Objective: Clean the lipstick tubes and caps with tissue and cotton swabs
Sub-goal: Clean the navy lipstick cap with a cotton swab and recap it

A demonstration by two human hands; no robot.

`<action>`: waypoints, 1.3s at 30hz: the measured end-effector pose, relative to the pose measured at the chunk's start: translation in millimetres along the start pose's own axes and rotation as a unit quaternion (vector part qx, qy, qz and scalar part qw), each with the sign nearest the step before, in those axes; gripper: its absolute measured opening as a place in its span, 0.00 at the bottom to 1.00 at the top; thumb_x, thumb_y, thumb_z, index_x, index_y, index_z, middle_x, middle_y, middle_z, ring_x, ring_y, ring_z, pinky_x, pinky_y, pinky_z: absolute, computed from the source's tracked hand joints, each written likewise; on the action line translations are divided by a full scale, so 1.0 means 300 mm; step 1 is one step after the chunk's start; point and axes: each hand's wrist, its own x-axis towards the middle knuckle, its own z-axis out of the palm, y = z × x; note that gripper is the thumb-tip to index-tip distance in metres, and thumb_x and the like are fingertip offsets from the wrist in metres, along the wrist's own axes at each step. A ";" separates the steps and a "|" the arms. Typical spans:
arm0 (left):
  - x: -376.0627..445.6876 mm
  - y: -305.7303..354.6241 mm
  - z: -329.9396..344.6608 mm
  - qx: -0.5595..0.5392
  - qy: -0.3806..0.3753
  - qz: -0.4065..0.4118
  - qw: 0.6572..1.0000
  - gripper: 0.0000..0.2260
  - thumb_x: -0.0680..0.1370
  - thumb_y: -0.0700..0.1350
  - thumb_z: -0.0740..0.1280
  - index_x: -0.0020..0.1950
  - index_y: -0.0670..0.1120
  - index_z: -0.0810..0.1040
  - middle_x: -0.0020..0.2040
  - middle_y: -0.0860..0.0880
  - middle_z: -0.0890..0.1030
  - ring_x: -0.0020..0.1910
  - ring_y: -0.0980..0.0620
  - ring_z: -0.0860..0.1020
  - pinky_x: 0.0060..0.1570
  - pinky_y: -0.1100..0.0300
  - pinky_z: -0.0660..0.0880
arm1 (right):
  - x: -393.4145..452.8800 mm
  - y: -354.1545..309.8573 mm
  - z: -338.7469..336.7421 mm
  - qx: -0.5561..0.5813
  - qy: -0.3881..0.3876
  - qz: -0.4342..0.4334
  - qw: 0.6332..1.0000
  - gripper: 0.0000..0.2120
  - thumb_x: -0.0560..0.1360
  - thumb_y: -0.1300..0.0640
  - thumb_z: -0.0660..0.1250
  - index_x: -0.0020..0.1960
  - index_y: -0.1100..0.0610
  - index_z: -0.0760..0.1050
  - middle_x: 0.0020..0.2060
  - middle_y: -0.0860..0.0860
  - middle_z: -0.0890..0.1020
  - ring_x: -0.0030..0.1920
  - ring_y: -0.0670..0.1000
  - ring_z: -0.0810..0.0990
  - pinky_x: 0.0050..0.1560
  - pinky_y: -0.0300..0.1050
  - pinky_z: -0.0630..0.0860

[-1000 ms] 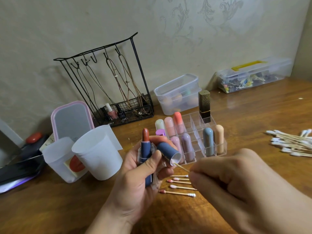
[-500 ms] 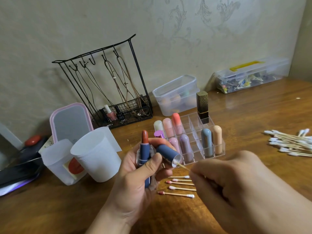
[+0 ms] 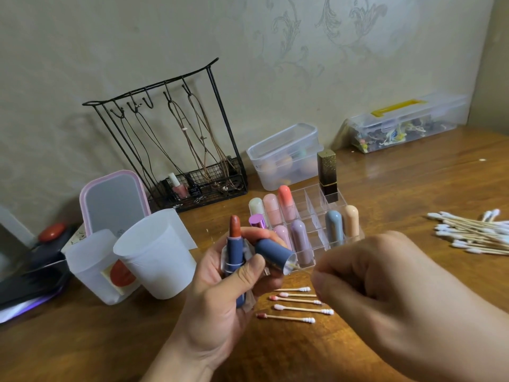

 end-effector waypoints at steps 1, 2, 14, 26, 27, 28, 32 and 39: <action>0.000 0.001 -0.001 -0.002 0.002 0.000 1.000 0.21 0.55 0.48 0.83 0.44 0.45 0.85 0.43 0.41 0.84 0.37 0.48 0.83 0.31 0.62 0.79 | 0.002 -0.003 -0.003 0.045 -0.027 0.017 0.998 0.17 0.77 0.54 0.64 0.31 0.59 0.71 0.21 0.52 0.69 0.22 0.47 0.66 0.26 0.33 0.63; 0.001 0.001 -0.002 -0.002 0.003 0.002 1.000 0.20 0.55 0.48 0.83 0.44 0.45 0.85 0.43 0.42 0.84 0.37 0.48 0.83 0.31 0.62 0.79 | 0.005 -0.006 -0.009 0.109 -0.060 0.048 0.991 0.15 0.76 0.54 0.64 0.32 0.59 0.73 0.18 0.51 0.68 0.19 0.46 0.66 0.24 0.35 0.63; 0.001 0.006 -0.009 -0.019 0.011 0.023 1.000 0.20 0.54 0.47 0.83 0.43 0.45 0.85 0.42 0.41 0.83 0.34 0.49 0.82 0.30 0.62 0.78 | 0.002 0.001 -0.031 0.131 -0.042 0.066 0.988 0.14 0.76 0.52 0.62 0.36 0.59 0.76 0.18 0.51 0.69 0.18 0.45 0.66 0.22 0.34 0.62; 0.002 0.008 -0.005 0.008 0.008 0.033 0.999 0.19 0.56 0.50 0.83 0.43 0.46 0.85 0.41 0.42 0.84 0.34 0.49 0.83 0.30 0.63 0.79 | 0.012 0.016 -0.026 0.289 -0.137 0.143 0.937 0.15 0.79 0.54 0.64 0.34 0.59 0.75 0.16 0.55 0.70 0.16 0.51 0.63 0.20 0.34 0.62; 0.003 0.007 -0.005 0.009 0.006 0.028 1.000 0.20 0.56 0.50 0.83 0.43 0.46 0.85 0.41 0.42 0.84 0.34 0.49 0.83 0.30 0.63 0.79 | 0.012 0.023 -0.028 0.246 -0.108 0.128 0.955 0.15 0.78 0.54 0.63 0.35 0.60 0.75 0.16 0.53 0.70 0.16 0.48 0.64 0.21 0.34 0.62; 0.004 0.006 -0.005 0.012 0.004 0.024 1.000 0.20 0.56 0.50 0.83 0.43 0.46 0.85 0.41 0.42 0.84 0.34 0.49 0.82 0.30 0.63 0.79 | 0.010 0.027 -0.025 0.197 -0.070 0.096 0.973 0.15 0.77 0.53 0.62 0.35 0.60 0.76 0.16 0.50 0.69 0.17 0.45 0.64 0.22 0.34 0.62; 0.002 0.006 -0.007 0.011 0.026 0.003 1.000 0.22 0.52 0.51 0.84 0.42 0.47 0.85 0.40 0.43 0.84 0.33 0.51 0.82 0.29 0.63 0.79 | -0.014 0.023 0.024 -0.022 0.075 -0.047 0.996 0.17 0.77 0.52 0.61 0.30 0.56 0.70 0.20 0.48 0.64 0.21 0.49 0.63 0.28 0.27 0.62; 0.004 0.005 -0.001 0.021 0.046 -0.015 0.999 0.14 0.58 0.46 0.81 0.41 0.47 0.85 0.37 0.43 0.83 0.29 0.51 0.80 0.28 0.63 0.78 | -0.011 0.030 0.053 -0.014 0.025 -0.087 0.996 0.17 0.77 0.49 0.60 0.31 0.52 0.64 0.23 0.50 0.67 0.24 0.50 0.67 0.25 0.47 0.69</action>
